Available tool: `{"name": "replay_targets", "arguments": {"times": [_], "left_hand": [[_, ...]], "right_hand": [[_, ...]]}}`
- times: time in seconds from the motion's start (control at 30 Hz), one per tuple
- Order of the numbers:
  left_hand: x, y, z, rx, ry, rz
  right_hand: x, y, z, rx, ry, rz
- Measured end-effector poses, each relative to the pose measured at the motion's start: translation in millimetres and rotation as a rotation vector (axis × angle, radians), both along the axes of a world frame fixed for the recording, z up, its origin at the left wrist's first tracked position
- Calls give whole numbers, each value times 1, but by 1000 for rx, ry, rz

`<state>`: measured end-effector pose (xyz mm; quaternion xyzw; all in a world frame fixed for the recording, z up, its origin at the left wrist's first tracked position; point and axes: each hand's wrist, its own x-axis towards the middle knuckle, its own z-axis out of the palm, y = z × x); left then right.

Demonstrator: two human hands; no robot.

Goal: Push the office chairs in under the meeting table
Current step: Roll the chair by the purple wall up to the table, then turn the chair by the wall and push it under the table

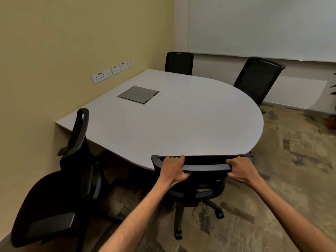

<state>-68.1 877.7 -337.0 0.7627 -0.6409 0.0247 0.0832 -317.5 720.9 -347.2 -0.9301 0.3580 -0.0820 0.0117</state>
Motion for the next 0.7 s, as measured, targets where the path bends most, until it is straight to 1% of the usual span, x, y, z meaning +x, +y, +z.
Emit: {"name": "replay_targets", "arguments": {"times": [0.1, 0.13, 0.2, 0.33, 0.43, 0.7], "left_hand": [[-1, 22, -4, -216, -3, 17], [-1, 30, -4, -293, 1, 41], [0, 44, -4, -383, 7, 136], [5, 64, 12, -404, 55, 371], [16, 84, 23, -428, 58, 477], [64, 127, 54, -443, -18, 679]], "right_hand": [[-4, 5, 0, -37, -81, 104], [-4, 8, 1, -59, -105, 125], [2, 16, 7, -76, -157, 131], [28, 32, 26, -148, -294, 50], [56, 47, 40, -146, -376, 25], [151, 61, 66, -121, -448, 146]]}}
